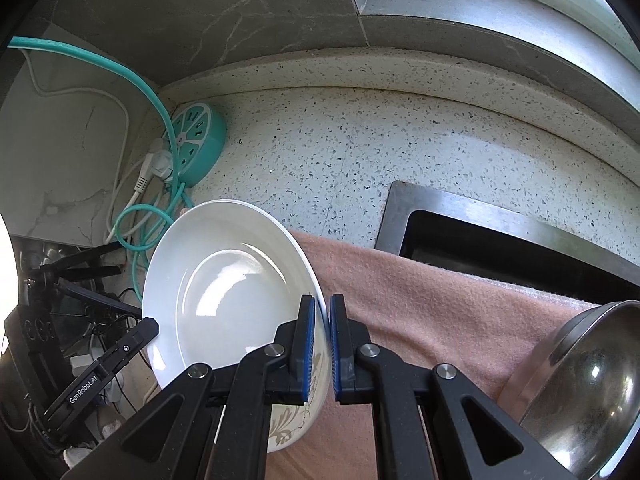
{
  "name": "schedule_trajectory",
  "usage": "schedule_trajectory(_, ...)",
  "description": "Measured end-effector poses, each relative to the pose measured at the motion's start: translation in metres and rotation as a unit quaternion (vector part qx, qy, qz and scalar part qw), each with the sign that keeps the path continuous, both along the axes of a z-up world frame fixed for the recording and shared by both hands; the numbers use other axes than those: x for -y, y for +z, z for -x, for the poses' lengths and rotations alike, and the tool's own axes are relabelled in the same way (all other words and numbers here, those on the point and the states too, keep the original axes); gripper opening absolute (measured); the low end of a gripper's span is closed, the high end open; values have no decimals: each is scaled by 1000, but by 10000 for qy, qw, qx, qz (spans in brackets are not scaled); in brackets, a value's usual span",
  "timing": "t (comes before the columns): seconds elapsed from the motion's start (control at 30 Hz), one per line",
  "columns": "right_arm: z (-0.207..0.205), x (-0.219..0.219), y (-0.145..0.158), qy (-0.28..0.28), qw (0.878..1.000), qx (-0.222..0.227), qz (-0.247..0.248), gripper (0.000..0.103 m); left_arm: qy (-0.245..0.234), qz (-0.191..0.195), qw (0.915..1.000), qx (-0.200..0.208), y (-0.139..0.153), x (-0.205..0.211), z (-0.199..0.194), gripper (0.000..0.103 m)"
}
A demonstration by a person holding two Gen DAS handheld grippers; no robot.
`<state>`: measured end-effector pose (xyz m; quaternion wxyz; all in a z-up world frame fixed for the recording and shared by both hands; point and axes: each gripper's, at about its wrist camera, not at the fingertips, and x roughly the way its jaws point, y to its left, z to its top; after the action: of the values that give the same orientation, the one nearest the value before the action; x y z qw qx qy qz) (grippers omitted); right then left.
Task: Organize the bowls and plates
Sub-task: 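Carry the white leaf-pattern plate back toward the floral plate stack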
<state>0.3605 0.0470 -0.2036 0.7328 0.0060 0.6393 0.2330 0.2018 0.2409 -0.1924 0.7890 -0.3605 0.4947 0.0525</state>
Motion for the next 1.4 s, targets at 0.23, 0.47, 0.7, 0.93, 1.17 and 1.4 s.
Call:
schedule_trajectory(0.23,11,7,10,14,10000,5,-41,7,-25,10,10000,55,8,5,5,6)
schedule_trajectory(0.47,23,14,28,-18,9999,67,-151,7,-66,-17,9999,155,20,8,15,6)
schedule_trajectory(0.7,42,21,43,-25,9997,123,-231,7,-102,-36,9996,276,35,12,29,6)
schedule_trajectory(0.93,63,39,53,-96,9992,188,-334,7,-231,-43,9992,334,45,25,43,6)
schedule_trajectory(1.17,85,60,60,-257,9984,207,-466,7,-381,-30,9987,324,49,39,55,6)
schedule_trajectory(1.4,104,86,57,-484,9969,165,-596,7,-613,-38,9975,351,52,55,70,6)
